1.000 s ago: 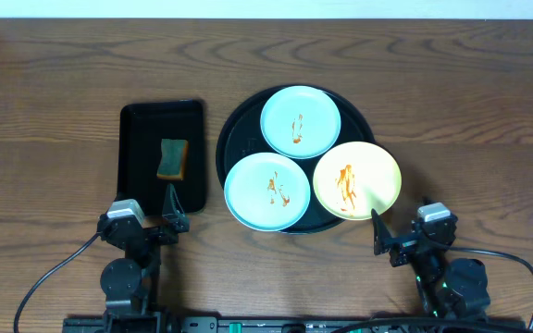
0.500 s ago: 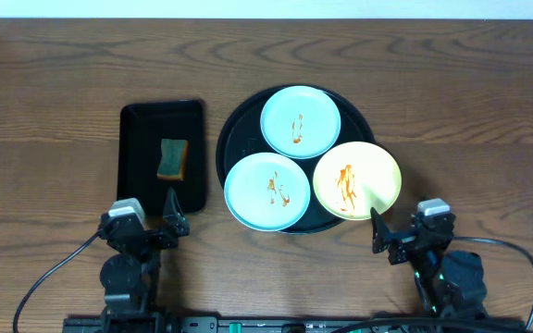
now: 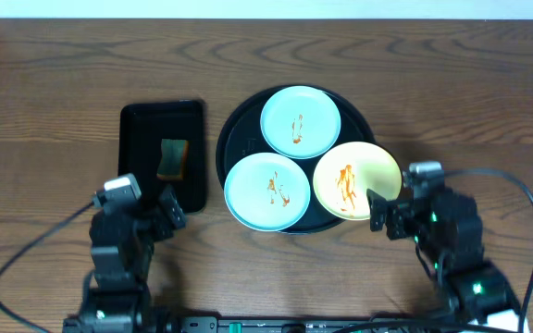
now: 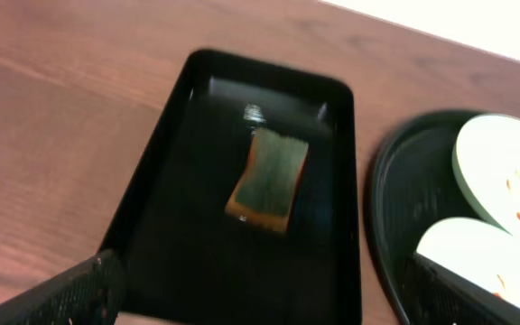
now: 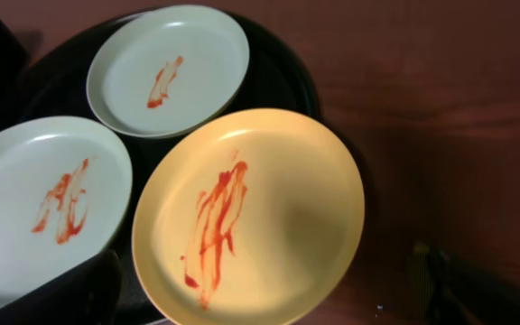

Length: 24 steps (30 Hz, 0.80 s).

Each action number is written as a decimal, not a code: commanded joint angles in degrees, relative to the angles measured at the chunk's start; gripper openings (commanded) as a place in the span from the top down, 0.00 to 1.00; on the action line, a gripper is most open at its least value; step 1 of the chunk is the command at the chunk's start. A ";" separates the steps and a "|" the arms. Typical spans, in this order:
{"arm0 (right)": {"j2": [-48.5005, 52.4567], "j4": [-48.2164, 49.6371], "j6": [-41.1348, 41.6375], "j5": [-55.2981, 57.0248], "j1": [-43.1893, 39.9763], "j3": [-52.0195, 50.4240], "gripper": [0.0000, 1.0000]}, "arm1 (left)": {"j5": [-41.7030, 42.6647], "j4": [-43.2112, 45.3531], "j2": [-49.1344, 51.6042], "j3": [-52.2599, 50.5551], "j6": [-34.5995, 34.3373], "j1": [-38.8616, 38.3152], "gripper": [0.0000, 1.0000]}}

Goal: Clean dirty plates on tray and stack at the side
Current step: 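Reach the left gripper down to the sponge in the black tray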

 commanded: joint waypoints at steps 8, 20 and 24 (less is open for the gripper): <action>18.60 -17.03 -2.16 -4.07 -2.73 20.37 0.01 | 1.03 -15.78 23.85 25.14 0.15 0.13 0.02; 21.16 -15.43 0.83 -0.79 -8.76 24.41 0.01 | 3.58 -24.59 41.16 40.72 -0.09 0.13 0.02; 21.16 -15.61 3.82 -1.22 -12.37 24.41 0.01 | 2.27 -18.01 44.19 40.57 -0.02 0.13 0.02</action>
